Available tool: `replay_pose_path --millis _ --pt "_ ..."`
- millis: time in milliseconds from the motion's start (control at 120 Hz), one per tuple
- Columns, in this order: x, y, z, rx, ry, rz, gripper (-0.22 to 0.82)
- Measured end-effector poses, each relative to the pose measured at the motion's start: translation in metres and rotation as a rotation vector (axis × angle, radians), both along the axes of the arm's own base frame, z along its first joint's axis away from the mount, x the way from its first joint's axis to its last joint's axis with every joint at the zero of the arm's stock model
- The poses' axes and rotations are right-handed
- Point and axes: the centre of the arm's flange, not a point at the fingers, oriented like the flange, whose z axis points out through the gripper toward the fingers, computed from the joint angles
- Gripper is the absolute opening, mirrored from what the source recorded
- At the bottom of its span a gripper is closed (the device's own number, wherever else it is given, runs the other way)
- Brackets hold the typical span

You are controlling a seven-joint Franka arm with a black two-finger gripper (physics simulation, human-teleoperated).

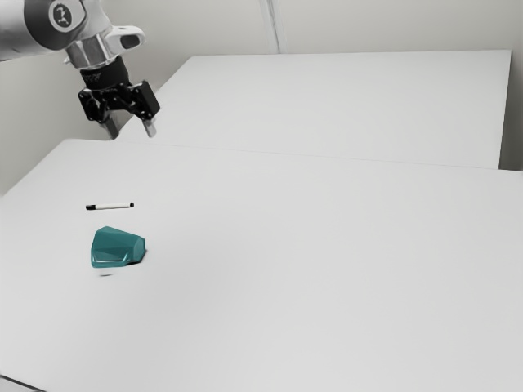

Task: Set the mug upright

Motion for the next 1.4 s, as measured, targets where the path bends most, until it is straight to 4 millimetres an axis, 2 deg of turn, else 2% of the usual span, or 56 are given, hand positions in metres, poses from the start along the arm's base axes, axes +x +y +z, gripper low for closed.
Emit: replay_pose_path --millis 83,200,433,700,967,1400 --pt "-0.006 0.041 -0.015 -0.048 -0.018 0.056 0.59" --pt "-0.021 0.103 -0.025 -0.104 -0.069 0.139 0.59" --pt "-0.05 0.159 -0.039 -0.198 -0.169 0.17 0.59" --pt "-0.077 0.21 -0.064 -0.278 -0.232 0.168 0.59" --pt "-0.103 0.255 -0.12 -0.396 -0.28 0.169 0.59" --pt "-0.125 0.317 -0.204 -0.509 -0.345 0.178 0.59"
